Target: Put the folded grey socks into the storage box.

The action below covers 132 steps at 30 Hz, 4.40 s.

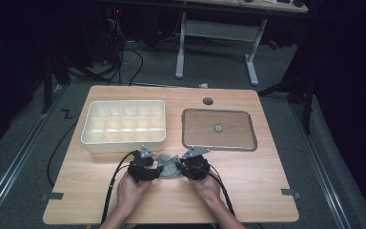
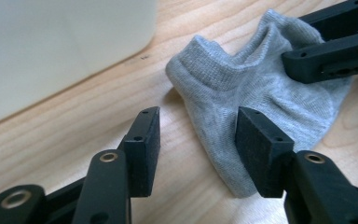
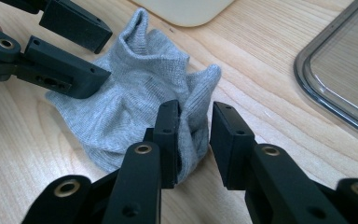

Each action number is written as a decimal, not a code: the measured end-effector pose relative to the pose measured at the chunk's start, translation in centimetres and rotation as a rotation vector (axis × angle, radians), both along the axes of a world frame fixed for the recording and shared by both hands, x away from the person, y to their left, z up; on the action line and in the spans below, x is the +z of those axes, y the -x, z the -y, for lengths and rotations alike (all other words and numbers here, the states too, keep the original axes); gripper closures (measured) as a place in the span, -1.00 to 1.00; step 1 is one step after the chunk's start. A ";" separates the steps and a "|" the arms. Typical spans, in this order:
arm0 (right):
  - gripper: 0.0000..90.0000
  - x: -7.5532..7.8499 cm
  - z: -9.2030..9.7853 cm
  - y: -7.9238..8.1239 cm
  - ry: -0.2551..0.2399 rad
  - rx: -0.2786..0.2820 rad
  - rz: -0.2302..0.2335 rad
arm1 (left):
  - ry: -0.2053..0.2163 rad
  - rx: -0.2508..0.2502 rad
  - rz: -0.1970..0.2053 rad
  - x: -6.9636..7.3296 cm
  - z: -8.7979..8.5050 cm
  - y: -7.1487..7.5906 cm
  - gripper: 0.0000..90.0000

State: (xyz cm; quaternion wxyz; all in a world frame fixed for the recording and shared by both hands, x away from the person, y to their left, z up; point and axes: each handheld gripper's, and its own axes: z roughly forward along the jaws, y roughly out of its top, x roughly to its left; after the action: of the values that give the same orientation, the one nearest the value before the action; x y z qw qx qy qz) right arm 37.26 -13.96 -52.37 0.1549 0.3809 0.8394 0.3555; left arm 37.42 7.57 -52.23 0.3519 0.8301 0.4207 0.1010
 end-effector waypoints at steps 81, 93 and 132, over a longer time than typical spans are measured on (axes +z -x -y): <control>0.97 2.2 -1.9 0.9 -0.019 0.081 0.032 | 0.243 0.002 -0.079 0.3 -1.5 -0.8 0.81; 1.00 0.8 -2.4 -0.3 -0.004 0.084 -0.027 | 0.246 -0.017 -0.092 0.9 -1.6 -0.7 0.82; 0.94 0.5 -4.3 0.3 0.025 0.191 -0.029 | 0.273 -0.035 -0.038 1.3 -0.6 -1.3 0.86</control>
State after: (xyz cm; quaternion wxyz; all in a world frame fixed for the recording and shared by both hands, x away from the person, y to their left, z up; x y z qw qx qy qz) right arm 36.95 -9.63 -51.83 0.1127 0.3023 0.8784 0.3525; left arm 38.75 8.21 -50.95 0.4552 0.7836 0.4223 0.0211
